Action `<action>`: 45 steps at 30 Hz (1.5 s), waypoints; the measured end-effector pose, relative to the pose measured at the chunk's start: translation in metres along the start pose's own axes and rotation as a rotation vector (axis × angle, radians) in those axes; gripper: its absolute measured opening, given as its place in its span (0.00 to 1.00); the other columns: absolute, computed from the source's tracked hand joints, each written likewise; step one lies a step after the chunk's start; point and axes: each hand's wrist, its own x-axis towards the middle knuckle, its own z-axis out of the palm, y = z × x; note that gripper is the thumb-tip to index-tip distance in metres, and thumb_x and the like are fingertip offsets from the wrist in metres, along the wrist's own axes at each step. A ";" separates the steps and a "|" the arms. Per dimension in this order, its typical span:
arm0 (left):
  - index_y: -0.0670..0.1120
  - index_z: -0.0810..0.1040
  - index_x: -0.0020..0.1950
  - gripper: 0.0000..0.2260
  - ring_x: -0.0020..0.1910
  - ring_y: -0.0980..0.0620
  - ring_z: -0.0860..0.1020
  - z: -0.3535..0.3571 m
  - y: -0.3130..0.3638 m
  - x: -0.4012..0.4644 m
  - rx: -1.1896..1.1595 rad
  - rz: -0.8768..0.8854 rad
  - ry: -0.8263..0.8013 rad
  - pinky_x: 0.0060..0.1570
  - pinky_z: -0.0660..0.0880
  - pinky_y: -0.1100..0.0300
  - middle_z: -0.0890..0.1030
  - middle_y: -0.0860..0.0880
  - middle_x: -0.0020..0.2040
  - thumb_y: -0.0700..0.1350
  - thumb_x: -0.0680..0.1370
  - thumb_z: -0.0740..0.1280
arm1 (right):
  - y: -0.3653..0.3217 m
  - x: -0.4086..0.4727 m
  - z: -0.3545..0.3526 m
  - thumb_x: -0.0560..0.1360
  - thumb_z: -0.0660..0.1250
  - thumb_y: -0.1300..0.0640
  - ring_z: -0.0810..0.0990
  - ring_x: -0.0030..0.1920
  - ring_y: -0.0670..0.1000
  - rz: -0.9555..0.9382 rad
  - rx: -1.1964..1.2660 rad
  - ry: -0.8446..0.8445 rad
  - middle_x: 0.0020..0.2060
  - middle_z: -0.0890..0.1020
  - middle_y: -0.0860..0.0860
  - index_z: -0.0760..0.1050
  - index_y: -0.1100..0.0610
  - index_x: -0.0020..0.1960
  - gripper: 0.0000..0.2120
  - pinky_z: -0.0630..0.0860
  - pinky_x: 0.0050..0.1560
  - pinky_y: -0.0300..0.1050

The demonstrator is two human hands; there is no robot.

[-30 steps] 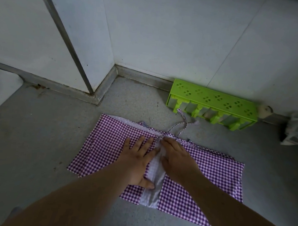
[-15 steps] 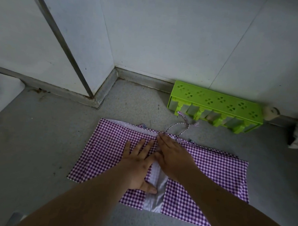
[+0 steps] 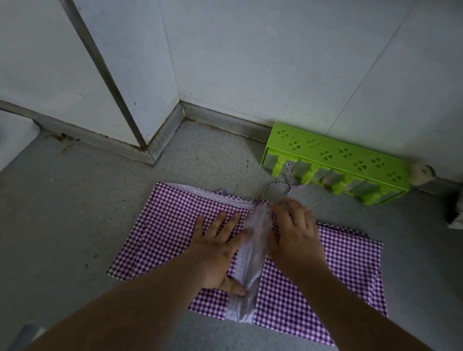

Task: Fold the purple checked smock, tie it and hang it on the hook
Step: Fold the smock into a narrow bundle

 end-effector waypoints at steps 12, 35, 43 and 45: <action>0.58 0.32 0.83 0.43 0.84 0.47 0.36 -0.012 -0.032 -0.038 -0.074 -0.016 0.256 0.82 0.38 0.42 0.34 0.51 0.85 0.74 0.79 0.53 | 0.000 -0.057 0.020 0.80 0.44 0.36 0.34 0.81 0.54 0.274 -0.073 -0.346 0.82 0.39 0.53 0.38 0.53 0.83 0.38 0.37 0.80 0.59; 0.49 0.62 0.84 0.35 0.75 0.39 0.72 0.024 -0.152 -0.132 -0.887 -0.578 0.132 0.74 0.68 0.44 0.70 0.42 0.79 0.61 0.80 0.69 | -0.066 -0.143 -0.018 0.72 0.57 0.24 0.53 0.80 0.62 0.669 -0.058 -0.475 0.82 0.50 0.49 0.47 0.36 0.80 0.42 0.60 0.75 0.68; 0.50 0.67 0.81 0.26 0.73 0.40 0.73 -0.002 -0.171 -0.151 -0.859 -0.332 0.217 0.75 0.67 0.46 0.71 0.44 0.79 0.58 0.85 0.60 | -0.089 -0.149 -0.036 0.74 0.64 0.30 0.55 0.80 0.58 0.600 -0.035 -0.425 0.81 0.54 0.49 0.51 0.40 0.81 0.41 0.58 0.77 0.61; 0.50 0.70 0.80 0.24 0.72 0.40 0.74 -0.015 -0.181 -0.154 -0.841 -0.324 0.258 0.74 0.68 0.46 0.73 0.43 0.78 0.58 0.85 0.60 | -0.094 -0.157 -0.038 0.75 0.61 0.30 0.59 0.79 0.58 0.571 -0.152 -0.405 0.80 0.59 0.50 0.54 0.39 0.80 0.37 0.60 0.77 0.61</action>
